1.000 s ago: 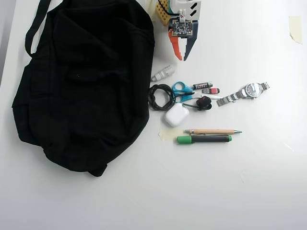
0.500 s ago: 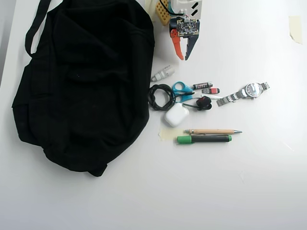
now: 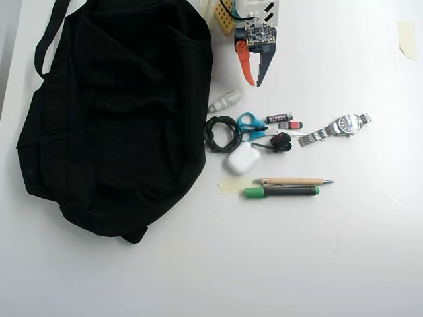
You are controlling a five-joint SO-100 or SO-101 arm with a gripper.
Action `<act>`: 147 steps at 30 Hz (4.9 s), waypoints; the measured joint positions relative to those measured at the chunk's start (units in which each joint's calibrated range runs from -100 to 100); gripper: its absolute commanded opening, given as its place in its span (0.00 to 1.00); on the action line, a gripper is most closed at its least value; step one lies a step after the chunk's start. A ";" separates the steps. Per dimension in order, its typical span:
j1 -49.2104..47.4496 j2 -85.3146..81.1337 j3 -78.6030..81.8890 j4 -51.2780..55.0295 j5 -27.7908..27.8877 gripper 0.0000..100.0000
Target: Put the black bike light into the black bag
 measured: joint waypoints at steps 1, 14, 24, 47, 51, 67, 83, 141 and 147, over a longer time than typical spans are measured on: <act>0.00 0.00 -0.09 -1.96 0.00 0.02; -2.72 0.00 -7.17 -8.35 -0.05 0.05; -4.11 0.50 -7.42 -16.96 -0.05 0.07; -5.28 65.72 -52.22 -19.09 3.96 0.07; -6.09 74.06 -56.91 -19.09 4.79 0.07; -5.87 89.49 -68.17 -10.91 4.88 0.30; -7.19 93.66 -68.17 -13.46 6.79 0.36; -12.48 104.50 -65.53 -26.84 1.66 0.34; -12.55 104.50 -65.36 -26.93 1.66 0.34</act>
